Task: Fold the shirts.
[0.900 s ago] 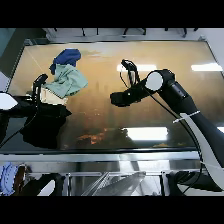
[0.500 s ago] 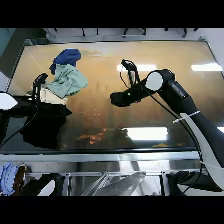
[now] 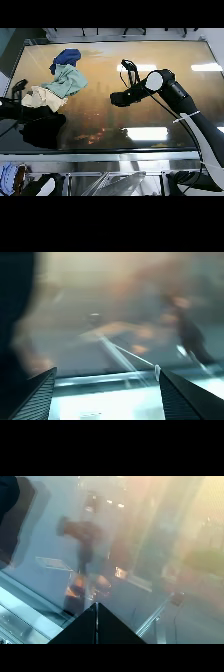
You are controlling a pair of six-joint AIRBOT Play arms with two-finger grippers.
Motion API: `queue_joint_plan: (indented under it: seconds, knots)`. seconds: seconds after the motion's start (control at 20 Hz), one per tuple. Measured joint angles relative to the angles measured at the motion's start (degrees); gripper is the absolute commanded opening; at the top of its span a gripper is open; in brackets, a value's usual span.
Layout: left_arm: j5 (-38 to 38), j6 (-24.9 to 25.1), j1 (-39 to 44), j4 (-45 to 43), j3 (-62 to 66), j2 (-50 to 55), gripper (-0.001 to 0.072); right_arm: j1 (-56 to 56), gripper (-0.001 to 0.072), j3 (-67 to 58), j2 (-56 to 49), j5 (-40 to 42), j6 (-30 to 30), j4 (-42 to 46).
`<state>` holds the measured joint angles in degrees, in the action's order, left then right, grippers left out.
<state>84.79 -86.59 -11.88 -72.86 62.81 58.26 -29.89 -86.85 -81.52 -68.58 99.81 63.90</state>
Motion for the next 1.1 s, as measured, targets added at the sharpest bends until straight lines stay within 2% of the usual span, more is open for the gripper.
queue_joint_plan:
  seconds: [0.35,0.65,0.7,0.75,0.8,0.95,1.1]
  knots:
    - [-8.9,-1.8,-19.9,-4.6,-1.5,5.9,0.0692,0.0,0.0026,0.0,0.0,2.0,0.0,-1.0]
    - [-11.7,3.0,-26.1,-0.8,-3.0,18.5,0.0678,0.0,0.0026,0.0,0.0,5.1,0.2,-5.0]
    - [-11.8,3.4,-26.2,0.3,-3.1,20.4,0.0499,0.0,0.0026,0.0,0.0,5.1,0.2,-5.4]
    - [-11.5,4.0,-26.1,1.2,-3.1,22.4,0.0197,0.0,0.0026,0.0,0.0,5.0,0.2,-5.9]
    - [-10.8,4.7,-25.8,1.7,-3.2,24.1,0.0016,0.0,0.0026,0.0,0.0,4.7,0.2,-6.3]
    - [-9.0,7.1,-24.0,3.1,-3.2,27.0,0.0017,0.1,0.0026,0.0,0.0,4.1,0.2,-7.0]
    - [-8.7,8.3,-21.5,3.4,-3.3,25.2,0.0017,0.2,0.0026,0.0,0.0,3.6,0.2,-7.3]
